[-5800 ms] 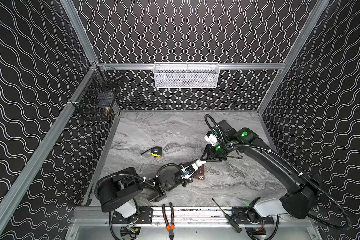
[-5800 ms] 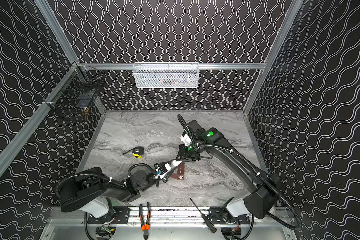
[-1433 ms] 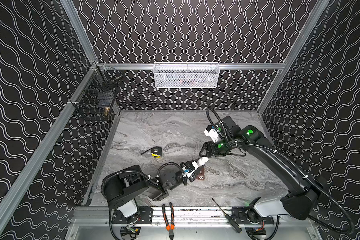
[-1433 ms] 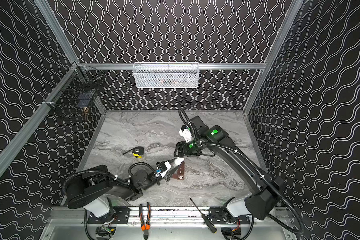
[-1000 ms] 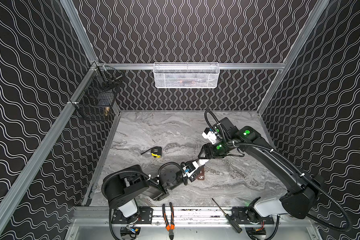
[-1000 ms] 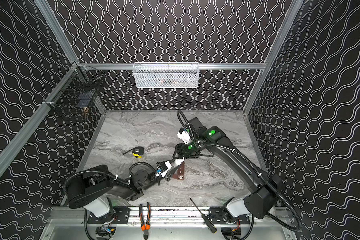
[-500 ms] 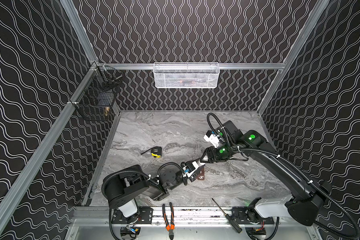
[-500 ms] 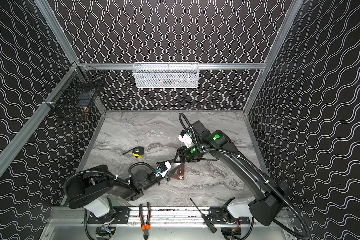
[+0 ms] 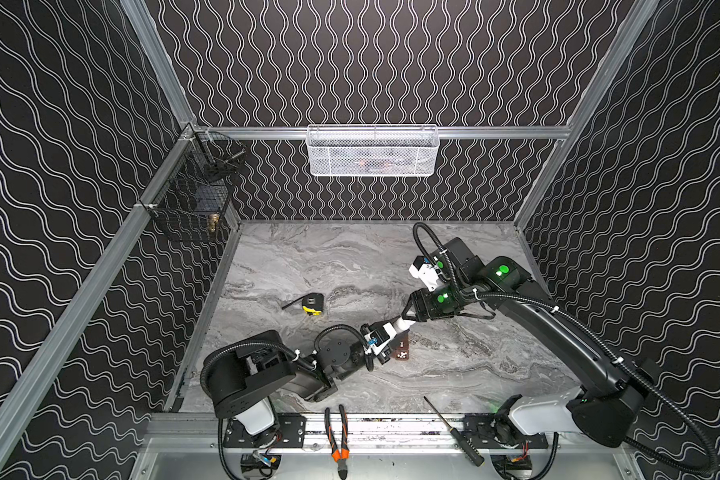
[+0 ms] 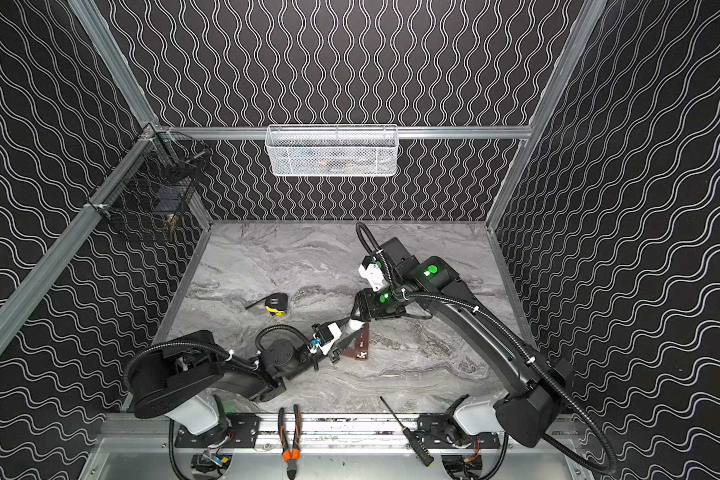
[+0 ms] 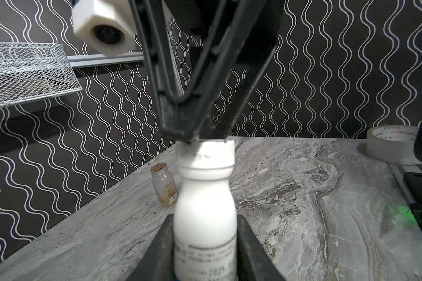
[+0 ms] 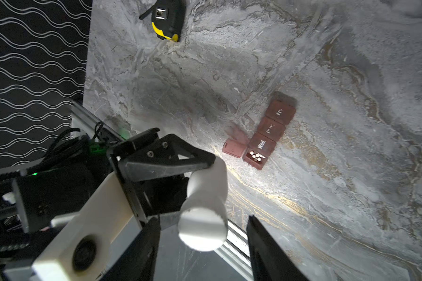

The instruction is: Sort the pills into containers

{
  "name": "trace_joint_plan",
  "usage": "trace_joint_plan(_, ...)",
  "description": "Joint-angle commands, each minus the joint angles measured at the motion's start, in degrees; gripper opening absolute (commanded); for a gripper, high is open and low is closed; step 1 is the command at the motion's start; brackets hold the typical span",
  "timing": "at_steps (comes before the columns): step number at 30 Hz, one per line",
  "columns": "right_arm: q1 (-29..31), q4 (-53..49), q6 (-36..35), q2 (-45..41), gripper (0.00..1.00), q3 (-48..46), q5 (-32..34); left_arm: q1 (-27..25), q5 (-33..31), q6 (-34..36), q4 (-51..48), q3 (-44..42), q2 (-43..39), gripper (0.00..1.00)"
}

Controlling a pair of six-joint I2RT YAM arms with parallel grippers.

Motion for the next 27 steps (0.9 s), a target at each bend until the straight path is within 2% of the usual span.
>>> trace_joint_plan(1, 0.39, -2.93, -3.15, 0.87, 0.54, 0.91, 1.79, 0.06, 0.82, -0.76, 1.84, -0.30, -0.49, 0.00)
trace_joint_plan(4, 0.59, -3.58, -4.54, 0.98, 0.51, 1.43, 1.50, 0.06, 1.05, -0.85, 1.84, -0.22, -0.29, 0.00)
trace_joint_plan(15, 3.51, -4.37, -4.95, 2.30, 0.48, 2.37, 2.02, 0.06, 1.19, -1.02, 1.82, 0.09, 0.13, 0.00)
trace_joint_plan(27, 3.87, -3.71, -3.08, 2.85, 0.34, 3.33, 4.26, 0.05, 0.96, -1.11, 1.83, -0.40, 0.13, 0.00)
